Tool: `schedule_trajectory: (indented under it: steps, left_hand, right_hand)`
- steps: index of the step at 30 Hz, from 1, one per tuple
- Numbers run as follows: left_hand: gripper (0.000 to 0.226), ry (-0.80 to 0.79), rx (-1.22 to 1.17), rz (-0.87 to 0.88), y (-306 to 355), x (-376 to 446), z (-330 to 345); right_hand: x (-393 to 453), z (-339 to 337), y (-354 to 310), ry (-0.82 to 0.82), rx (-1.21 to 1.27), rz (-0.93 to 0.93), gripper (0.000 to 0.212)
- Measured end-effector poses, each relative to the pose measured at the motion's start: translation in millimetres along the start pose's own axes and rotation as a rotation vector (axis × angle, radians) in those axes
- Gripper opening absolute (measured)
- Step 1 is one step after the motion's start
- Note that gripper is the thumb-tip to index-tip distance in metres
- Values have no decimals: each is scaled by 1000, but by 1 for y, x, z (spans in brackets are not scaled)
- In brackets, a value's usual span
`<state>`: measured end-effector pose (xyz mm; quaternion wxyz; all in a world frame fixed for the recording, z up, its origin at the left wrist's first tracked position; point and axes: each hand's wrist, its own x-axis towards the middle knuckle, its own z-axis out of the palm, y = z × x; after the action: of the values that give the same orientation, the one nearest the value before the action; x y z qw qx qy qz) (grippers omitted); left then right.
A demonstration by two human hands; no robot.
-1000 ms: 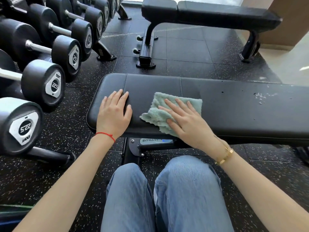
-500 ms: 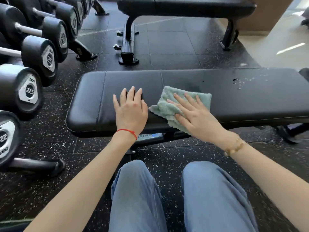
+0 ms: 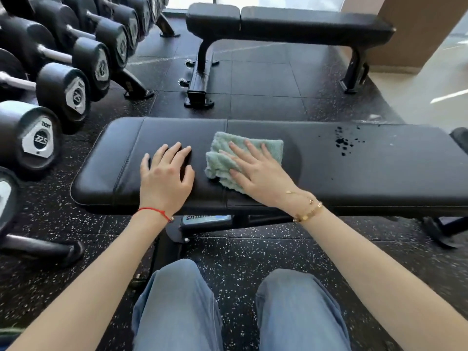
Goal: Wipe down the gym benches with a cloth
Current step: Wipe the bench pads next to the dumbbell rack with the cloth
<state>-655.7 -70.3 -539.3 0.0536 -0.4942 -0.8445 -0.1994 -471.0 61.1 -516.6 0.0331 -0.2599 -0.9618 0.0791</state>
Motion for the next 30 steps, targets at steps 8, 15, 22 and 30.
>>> schedule_trajectory:
  steps: [8, 15, 22, 30]
  left_hand:
    - [49, -40, -40, -126, 54, 1, 6]
    - [52, -5, 37, -188, 74, -2, 22]
    - [55, 51, 49, -191, 73, -4, 21]
    - [53, 78, 53, -180, 69, -3, 25]
  right_hand:
    - [-8, -23, 109, -13, 11, 232, 51]
    - [-10, -15, 74, -31, -19, -83, 52]
    - [-36, -23, 125, -19, -1, -69, 52]
    - [33, -13, 73, -29, -2, -65, 51]
